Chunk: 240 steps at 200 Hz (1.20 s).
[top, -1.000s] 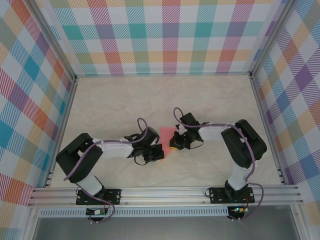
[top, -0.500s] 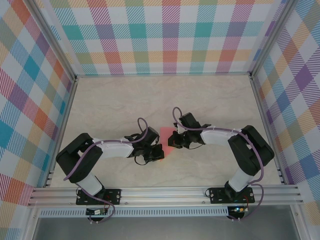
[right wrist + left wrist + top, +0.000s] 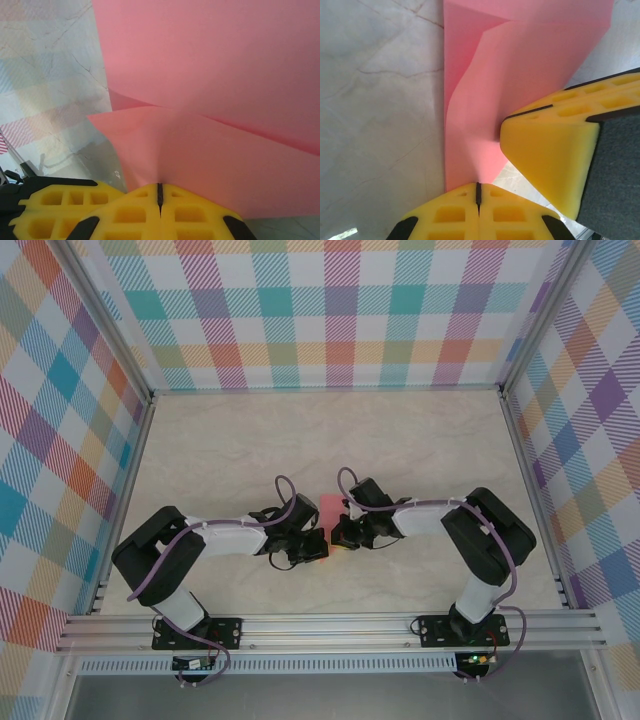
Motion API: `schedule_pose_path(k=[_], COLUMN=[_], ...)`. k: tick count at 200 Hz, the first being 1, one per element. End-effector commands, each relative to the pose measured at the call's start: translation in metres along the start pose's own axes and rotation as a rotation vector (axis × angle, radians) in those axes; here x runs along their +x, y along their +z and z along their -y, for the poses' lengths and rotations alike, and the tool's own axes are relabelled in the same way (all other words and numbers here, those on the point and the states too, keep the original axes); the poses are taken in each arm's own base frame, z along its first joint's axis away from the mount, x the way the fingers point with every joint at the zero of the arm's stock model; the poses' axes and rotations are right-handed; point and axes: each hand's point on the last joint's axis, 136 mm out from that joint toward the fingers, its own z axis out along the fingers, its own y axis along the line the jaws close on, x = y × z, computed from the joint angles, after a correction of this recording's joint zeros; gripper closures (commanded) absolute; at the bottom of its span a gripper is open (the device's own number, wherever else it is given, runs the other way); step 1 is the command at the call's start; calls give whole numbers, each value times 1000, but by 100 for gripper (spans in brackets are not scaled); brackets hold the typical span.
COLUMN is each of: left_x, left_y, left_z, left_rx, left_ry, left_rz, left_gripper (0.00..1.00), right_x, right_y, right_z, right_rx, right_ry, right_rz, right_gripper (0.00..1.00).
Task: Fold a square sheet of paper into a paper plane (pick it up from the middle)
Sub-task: Third fold the triangle at the center of the table.
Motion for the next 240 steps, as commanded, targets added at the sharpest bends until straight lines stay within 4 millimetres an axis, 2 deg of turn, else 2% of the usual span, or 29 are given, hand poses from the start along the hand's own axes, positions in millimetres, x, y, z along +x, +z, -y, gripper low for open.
schedule_pose_path(k=[1,35,82,115,130,149,183,192,207,222,240], left_x=[20,29,46,46,44,39,29,23,15,2,-15], left_y=[5,3,5,2,1,-1,-15,-22,-35,-51,-66], left_z=[-34,-48,-68,-69,-65,-54,-30,-18,5,25,37], left_rx=[-136,-186,-229,-233,-224,-201,-173,-148,-91,-55,-49], left_ry=[-38,-59,-68,-60,-49,-14,76,109,168,229,270], left_rz=[-48,-77,-137,-133,-128,-125,-115,-97,-62,0,96], left_gripper=[100,100,100,100,100,100,100,100,99,86,62], right_x=[4,-11,-41,-61,-67,-70,-61,-57,-48,-39,-31], right_y=[7,-4,-25,-45,-55,-70,-99,-106,-114,-122,-130], right_z=[20,37,64,74,69,53,31,28,24,20,14], right_rx=[80,157,173,161,152,127,93,82,64,46,25], right_ry=[28,11,12,36,33,8,37,59,95,115,118], right_rz=[-10,33,106,167,192,218,255,272,294,316,336], right_gripper=[99,100,100,99,99,97,92,87,72,56,41])
